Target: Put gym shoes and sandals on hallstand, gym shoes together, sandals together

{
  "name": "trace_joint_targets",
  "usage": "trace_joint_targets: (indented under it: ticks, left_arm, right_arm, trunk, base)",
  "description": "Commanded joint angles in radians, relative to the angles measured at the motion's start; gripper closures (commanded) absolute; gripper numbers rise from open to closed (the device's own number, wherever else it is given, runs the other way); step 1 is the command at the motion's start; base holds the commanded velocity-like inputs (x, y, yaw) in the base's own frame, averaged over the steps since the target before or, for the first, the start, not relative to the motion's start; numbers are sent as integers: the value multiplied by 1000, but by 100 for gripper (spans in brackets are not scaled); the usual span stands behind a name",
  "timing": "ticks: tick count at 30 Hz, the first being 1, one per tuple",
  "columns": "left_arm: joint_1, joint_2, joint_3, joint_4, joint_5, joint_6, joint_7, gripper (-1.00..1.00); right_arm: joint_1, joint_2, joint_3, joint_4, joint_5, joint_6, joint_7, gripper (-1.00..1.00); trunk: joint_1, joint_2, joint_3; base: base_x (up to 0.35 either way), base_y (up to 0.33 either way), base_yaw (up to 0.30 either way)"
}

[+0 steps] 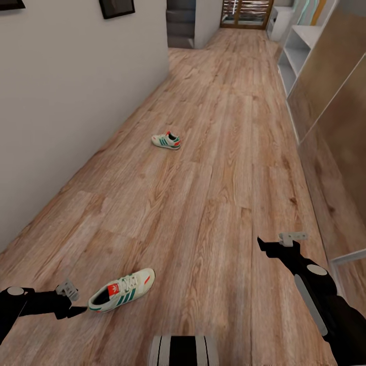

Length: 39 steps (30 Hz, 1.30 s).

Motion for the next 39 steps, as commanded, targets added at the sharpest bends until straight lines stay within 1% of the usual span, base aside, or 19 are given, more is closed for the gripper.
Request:
trace_joint_targets:
  ticks: [1,7,20,22,23,28,33,37,39]
  left_arm:
    - [-1,-1,5,-5,-8,3,-6,-100]
    - [-1,-2,4,-12,-8,4,-6,-100]
    - [-3,-3,3,-26,-8,-4,4,-100]
    - [-3,-3,3,-34,-8,-6,14,-100]
    - [-3,-3,2,-50,-8,-10,45,-100]
    - [-3,-3,0,-58,-8,-14,70,-100]
    - [-2,-3,-14,-63,-8,-26,79,-100]
    - [-2,-3,-42,-79,-8,-44,89,-100]
    - [-2,-3,-50,-84,-7,-49,98,-100]
  right_arm:
    - [0,0,-1,-1,-6,5,3,-100]
    - [0,0,-1,-2,-6,5,3,-100]
    - [0,0,-1,-2,-6,5,3,-100]
    - [0,0,-1,-2,-6,5,3,-100]
    - [0,0,-1,-2,-6,5,3,-100]
    - [0,0,-1,-2,-6,5,3,-100]
    - [0,0,-1,-2,-6,5,3,-100]
    - [0,0,-1,-2,-6,6,3,-100]
    - [0,0,-1,-2,-6,5,3,-100]
  trunk:
    - [0,-1,-6]
    - [3,-2,-38]
    - [3,-2,-48]
    - [3,-2,-51]
    - [3,-2,-55]
    - [3,-2,-56]
    - [3,-2,-57]
    - [3,-2,-57]
    - [3,-2,-57]
  base:
    - [0,0,0]
    - [0,0,0]
    - [0,0,0]
    - [0,0,0]
    - [0,0,0]
    - [0,0,0]
    - [0,0,0]
    - [0,0,0]
    - [0,0,0]
